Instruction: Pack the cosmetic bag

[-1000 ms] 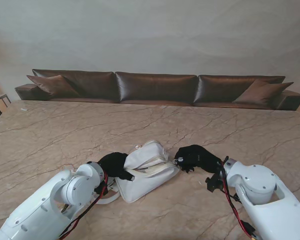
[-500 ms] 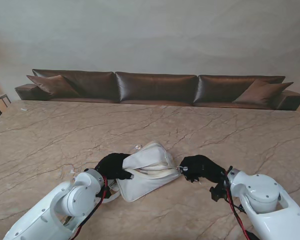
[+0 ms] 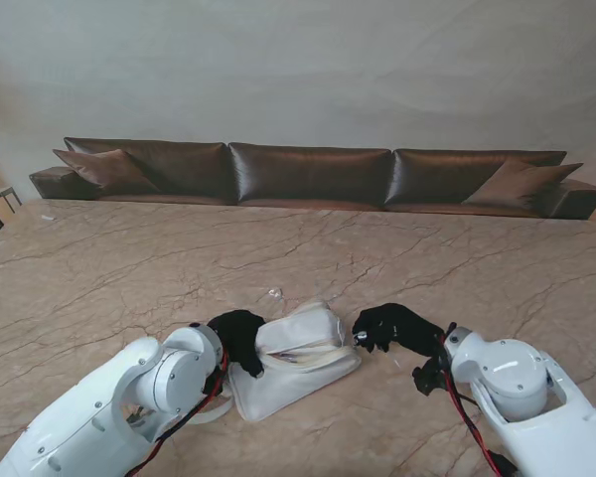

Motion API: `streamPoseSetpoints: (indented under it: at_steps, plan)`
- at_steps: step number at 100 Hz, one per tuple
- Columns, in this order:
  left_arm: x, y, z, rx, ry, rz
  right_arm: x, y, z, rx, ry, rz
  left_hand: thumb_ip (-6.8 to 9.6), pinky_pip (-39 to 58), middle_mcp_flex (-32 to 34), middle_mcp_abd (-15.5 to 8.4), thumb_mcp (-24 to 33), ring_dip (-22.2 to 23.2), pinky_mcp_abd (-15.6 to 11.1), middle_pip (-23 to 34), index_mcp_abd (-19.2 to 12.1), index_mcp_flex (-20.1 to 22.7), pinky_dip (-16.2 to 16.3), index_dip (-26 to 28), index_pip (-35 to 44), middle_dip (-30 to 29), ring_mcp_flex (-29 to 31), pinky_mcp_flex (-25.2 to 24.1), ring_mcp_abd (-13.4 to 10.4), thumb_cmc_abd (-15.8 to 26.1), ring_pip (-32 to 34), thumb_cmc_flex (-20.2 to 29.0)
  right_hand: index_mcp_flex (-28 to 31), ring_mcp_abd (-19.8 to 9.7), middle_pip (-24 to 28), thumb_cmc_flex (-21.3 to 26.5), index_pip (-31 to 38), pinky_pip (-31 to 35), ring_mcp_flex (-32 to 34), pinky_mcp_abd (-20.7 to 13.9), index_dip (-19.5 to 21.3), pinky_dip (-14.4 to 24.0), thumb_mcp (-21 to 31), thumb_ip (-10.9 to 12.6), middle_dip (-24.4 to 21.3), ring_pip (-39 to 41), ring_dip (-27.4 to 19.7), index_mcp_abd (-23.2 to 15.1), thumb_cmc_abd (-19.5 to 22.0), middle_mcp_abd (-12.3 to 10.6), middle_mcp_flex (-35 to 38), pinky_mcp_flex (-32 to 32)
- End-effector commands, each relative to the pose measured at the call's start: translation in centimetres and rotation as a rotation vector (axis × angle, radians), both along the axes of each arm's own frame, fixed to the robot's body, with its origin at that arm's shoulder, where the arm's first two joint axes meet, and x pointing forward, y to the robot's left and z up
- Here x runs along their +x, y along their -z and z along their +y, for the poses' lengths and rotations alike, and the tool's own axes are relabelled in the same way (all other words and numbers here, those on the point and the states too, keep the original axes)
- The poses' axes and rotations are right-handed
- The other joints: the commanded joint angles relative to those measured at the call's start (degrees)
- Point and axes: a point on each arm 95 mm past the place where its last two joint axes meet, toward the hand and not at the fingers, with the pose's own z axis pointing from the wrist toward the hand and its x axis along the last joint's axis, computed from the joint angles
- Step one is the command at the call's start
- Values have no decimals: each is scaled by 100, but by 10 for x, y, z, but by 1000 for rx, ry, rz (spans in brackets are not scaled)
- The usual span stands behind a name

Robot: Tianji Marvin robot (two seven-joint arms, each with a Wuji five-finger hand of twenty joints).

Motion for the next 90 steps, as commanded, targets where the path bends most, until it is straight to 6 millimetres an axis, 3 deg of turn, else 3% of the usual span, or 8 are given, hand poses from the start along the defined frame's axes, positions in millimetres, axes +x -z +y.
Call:
streamPoseSetpoints:
  at_steps: [1, 32, 37, 45, 51, 61, 82, 90]
  plan:
    - [-7, 15, -1, 9, 17, 33, 10, -25, 11, 21, -19, -74, 1420, 730, 998, -164, 3208, 177, -99, 1378, -600, 1210, -29, 312, 1385, 406, 812, 168, -10, 181, 2500, 2126, 218, -238, 63, 144, 466, -11, 30, -175, 148, 150, 50, -4, 92, 65, 80, -853, 45, -219, 33, 5]
    - [-8, 17, -12, 99, 141, 87, 17, -39, 32, 121, -46, -139, 1972, 1001, 992, -215, 3207, 29, -337, 1526, -647, 1248, -290, 304, 1386, 333, 815, 249, -87, 125, 2680, 2026, 253, -222, 87, 124, 459, -34, 138, -119, 88, 225, 121, -29, 132, 107, 95, -834, -4, -230, 165, 60]
    - [-8, 17, -12, 97, 148, 85, 17, -37, 32, 112, -54, -133, 1653, 1002, 983, -276, 3206, -1, -414, 1434, -690, 1165, -337, 317, 1382, 279, 795, 153, -153, 114, 2602, 2022, 257, -219, 90, 124, 463, -43, 163, -115, 77, 233, 120, -38, 137, 115, 98, -826, 1, -233, 189, 60]
    - [-8, 19, -11, 68, 140, 44, 17, -31, 30, 91, -64, -120, 110, 389, 885, -393, 3148, 232, -69, 774, -724, 777, -92, 256, 1270, 184, 756, -228, -218, 518, 1756, 1933, 251, -222, 89, 129, 471, -55, 178, -109, 72, 246, 122, -37, 143, 121, 103, -828, 5, -238, 209, 62]
    - [-7, 19, -8, 53, 128, 15, 16, -27, 29, 91, -61, -104, 145, -204, 375, -472, 2165, 845, -68, 33, -680, 145, 265, -8, 924, 363, 525, -770, -394, 1718, 592, 1382, 256, -208, 84, 147, 480, -77, 174, -92, 67, 248, 125, -37, 144, 121, 105, -807, -9, -217, 209, 55]
    - [-10, 17, -2, 19, 103, 25, 14, -23, 26, 82, -55, -93, -610, -1778, -412, -440, 1882, 1648, -66, -1816, -738, -1206, 1393, -923, 439, 1123, -755, -2179, -325, 1126, -1362, 109, 258, -209, 85, 153, 491, -104, 199, -71, 55, 260, 121, -45, 151, 132, 111, -795, -9, -230, 227, 60]
    - [-14, 15, 13, -78, 34, 31, 8, -14, 17, 70, -37, -78, 337, -3936, -2580, -318, 125, 3, -3, -1401, -98, -2261, 1010, -1447, -1066, -1229, -2341, -3599, -344, 2652, -3375, -1604, 340, -204, 114, 150, 604, -131, 289, 9, 150, 293, 207, -20, 166, 156, 119, -815, -92, -251, 327, 125]
    - [-14, 14, 16, -114, 3, -6, 7, -10, 13, 67, -37, -64, 284, -4326, -2982, -235, -211, -418, -47, -1637, 24, -2581, 770, -1473, -1314, -1478, -2609, -3771, -355, 2555, -3805, -1770, 380, -206, 128, 91, 669, -146, 298, 14, 359, 319, 286, 32, 183, 156, 121, -869, -121, -272, 347, 132]
